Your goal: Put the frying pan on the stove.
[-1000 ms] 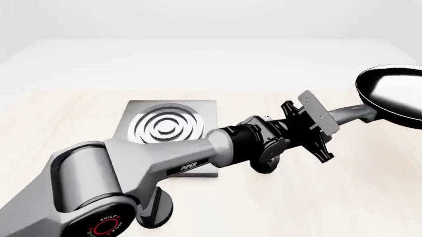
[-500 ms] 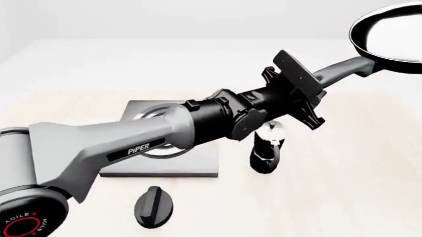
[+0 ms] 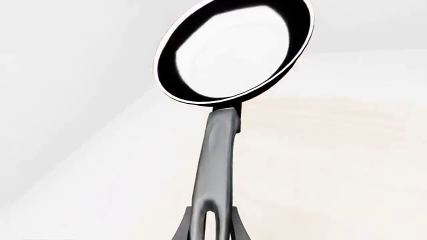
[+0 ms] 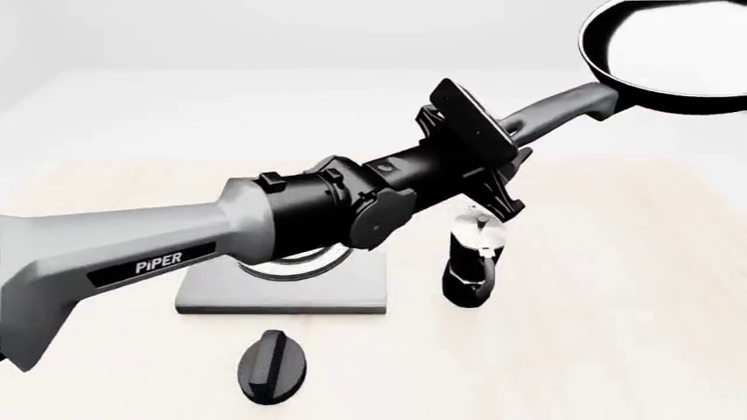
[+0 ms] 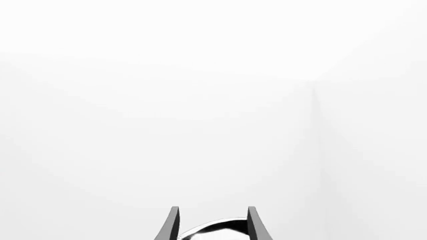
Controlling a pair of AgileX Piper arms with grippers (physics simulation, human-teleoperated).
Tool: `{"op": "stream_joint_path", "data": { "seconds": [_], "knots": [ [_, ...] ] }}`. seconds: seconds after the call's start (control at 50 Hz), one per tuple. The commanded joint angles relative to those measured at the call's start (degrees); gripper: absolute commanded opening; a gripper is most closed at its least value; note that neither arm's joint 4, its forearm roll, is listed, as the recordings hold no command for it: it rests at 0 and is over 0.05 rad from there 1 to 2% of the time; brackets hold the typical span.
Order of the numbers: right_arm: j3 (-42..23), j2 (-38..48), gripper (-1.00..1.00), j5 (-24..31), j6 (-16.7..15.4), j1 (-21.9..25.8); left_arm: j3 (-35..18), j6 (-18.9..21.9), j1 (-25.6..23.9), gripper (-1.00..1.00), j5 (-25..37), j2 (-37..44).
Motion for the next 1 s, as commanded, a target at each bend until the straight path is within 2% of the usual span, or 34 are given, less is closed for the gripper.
{"op": "stream_joint_path", "data": {
  "seconds": [0.02,0.34,0.64,1.0],
  "knots": [
    [-0.3,0.0,1.00,0.2,0.3,-0.1,4.1,0.9,1.5,-1.00,-2.2,-6.7],
    [-0.8,0.0,1.00,0.6,0.2,0.2,14.1,4.2,3.7,-1.00,-5.3,-13.7],
    [-1.5,0.0,1.00,1.1,0.3,0.1,23.9,5.4,6.2,-1.00,-7.4,-21.5],
    [-2.0,0.0,1.00,1.5,0.7,-0.1,30.3,5.8,11.7,-1.00,-7.7,-28.1]
  ]
}}
